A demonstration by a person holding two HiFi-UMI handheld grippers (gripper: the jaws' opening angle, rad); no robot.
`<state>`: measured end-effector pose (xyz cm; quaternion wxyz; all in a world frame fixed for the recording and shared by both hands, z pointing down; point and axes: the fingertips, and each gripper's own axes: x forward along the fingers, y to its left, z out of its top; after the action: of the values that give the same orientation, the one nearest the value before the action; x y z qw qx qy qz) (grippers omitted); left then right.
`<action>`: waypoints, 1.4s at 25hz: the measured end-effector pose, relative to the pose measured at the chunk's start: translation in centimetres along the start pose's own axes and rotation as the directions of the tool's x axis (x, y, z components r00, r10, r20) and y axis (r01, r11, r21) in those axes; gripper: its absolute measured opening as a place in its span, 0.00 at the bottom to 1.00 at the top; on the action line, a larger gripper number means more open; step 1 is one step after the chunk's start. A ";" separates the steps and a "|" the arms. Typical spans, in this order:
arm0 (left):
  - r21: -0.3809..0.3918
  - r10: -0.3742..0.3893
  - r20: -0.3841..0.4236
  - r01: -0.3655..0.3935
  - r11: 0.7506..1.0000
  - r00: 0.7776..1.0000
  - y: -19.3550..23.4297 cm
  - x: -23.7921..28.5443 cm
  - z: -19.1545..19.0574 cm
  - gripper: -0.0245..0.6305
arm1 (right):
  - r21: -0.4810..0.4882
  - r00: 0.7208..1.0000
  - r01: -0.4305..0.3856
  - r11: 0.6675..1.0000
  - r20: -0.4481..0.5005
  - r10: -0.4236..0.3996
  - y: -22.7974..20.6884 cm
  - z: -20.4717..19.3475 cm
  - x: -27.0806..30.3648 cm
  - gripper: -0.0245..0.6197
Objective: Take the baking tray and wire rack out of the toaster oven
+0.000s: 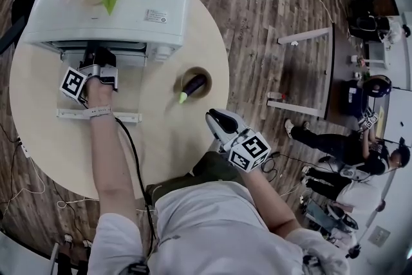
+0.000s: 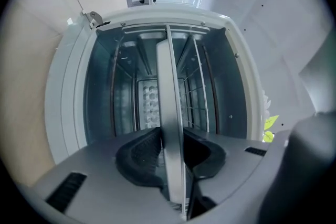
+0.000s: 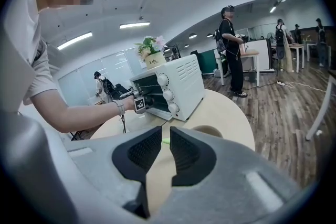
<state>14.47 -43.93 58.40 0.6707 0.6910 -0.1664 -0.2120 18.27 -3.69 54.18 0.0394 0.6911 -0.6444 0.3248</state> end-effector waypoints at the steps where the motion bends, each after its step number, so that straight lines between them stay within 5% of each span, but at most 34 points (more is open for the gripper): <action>1: -0.003 0.000 0.000 0.000 1.000 1.000 0.0 -0.3 0.0 0.18 | 0.000 1.000 -0.003 1.000 0.000 0.003 0.1 0.0 0.0 0.11; 28: -0.089 0.000 0.052 0.005 0.996 0.999 0.6 -16.0 -1.8 0.14 | -0.087 0.980 -0.197 0.977 -0.038 0.194 5.5 -0.1 1.1 0.11; 35: -0.086 0.097 0.091 -0.089 0.992 0.991 3.1 -22.4 -2.9 0.15 | -0.108 0.964 -0.265 0.958 -0.053 0.260 7.0 0.1 1.4 0.11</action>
<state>-3.03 -30.09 63.08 0.6989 0.6437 -0.2213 -0.2196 11.80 -6.10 52.22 0.0476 0.5898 -0.7470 0.3032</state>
